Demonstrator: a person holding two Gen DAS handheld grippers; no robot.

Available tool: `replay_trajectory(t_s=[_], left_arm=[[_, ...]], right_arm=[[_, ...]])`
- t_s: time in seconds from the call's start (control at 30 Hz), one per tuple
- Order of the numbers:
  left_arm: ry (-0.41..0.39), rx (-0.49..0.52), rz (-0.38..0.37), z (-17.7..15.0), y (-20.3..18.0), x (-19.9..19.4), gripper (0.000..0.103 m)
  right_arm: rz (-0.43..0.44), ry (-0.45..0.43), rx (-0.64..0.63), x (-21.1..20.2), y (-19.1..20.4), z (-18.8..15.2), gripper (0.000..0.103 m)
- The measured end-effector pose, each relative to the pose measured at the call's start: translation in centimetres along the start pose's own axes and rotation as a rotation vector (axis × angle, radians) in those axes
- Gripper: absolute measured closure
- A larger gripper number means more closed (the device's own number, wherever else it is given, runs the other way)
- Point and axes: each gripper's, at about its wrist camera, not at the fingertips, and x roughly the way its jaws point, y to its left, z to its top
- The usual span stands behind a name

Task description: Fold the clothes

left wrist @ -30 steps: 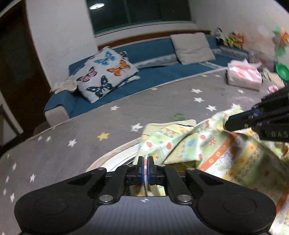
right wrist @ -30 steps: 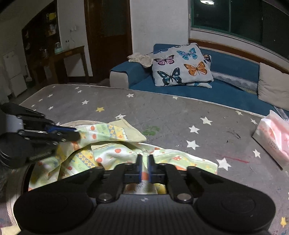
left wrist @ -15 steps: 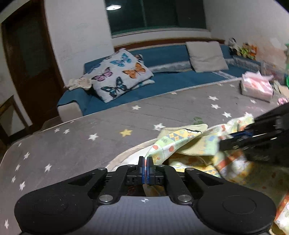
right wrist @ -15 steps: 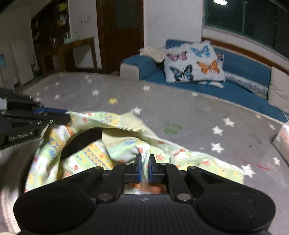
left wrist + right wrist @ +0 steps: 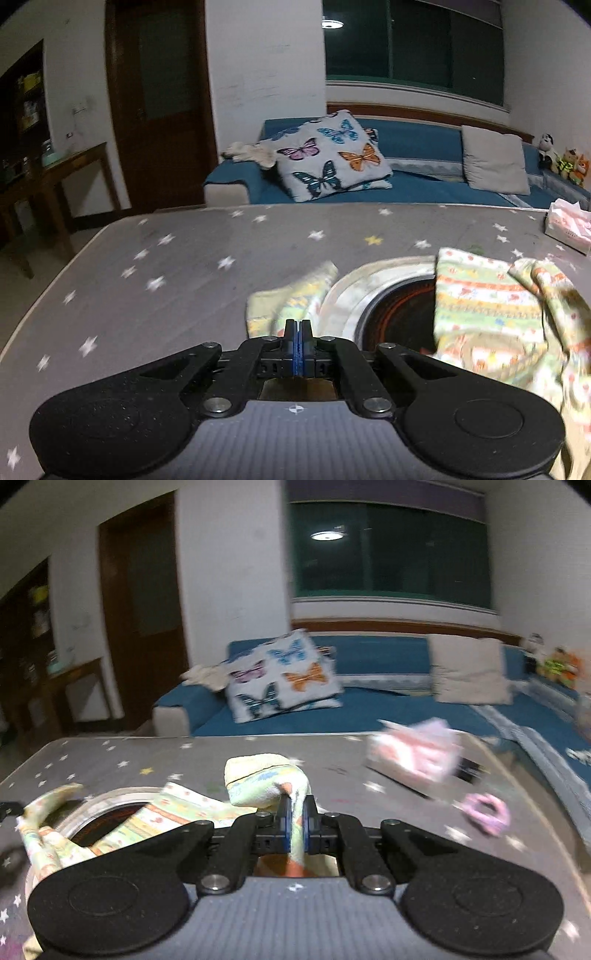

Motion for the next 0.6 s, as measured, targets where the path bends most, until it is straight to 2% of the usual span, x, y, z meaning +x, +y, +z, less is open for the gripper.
replay_trajectory(t_s=[0.2,0.27,0.33,0.43,0.47,0.53,0.6], left_arm=[[-0.008,-0.06,0.065,-3.0,2.6,-3.7,0.103],[-0.016,-0.058,0.128,-4.0,3.2,-5.0,0.103],[0.006,-0.073,0.133,-5.0,4.3,-6.0,0.103],[0.056,-0.053,0.114,-6.0,4.9,-6.5,0.103],[0.065,-0.042,0.113,-6.1,4.8,-6.6,0.103],[0.071,-0.021,0.098,-6.1,4.4,-6.8,0.101],[0.055,-0.015,0.085,-5.6,3.9,-7.0,0.1]], right_arm=[[-0.119,0.034,0.153,-5.7,-5.8,-5.1,0.098],[-0.162,0.06,0.202,-7.0,-7.4,-7.6,0.097],[-0.195,0.106,0.252,-7.9,-8.7,-9.9,0.095],[-0.259,0.173,0.283,-8.9,-9.9,-12.7,0.088],[-0.278,0.178,0.281,-9.3,-10.0,-13.1,0.08],[-0.309,0.162,0.276,-10.0,-10.0,-13.1,0.068],[-0.329,0.141,0.256,-10.4,-9.7,-12.7,0.064]])
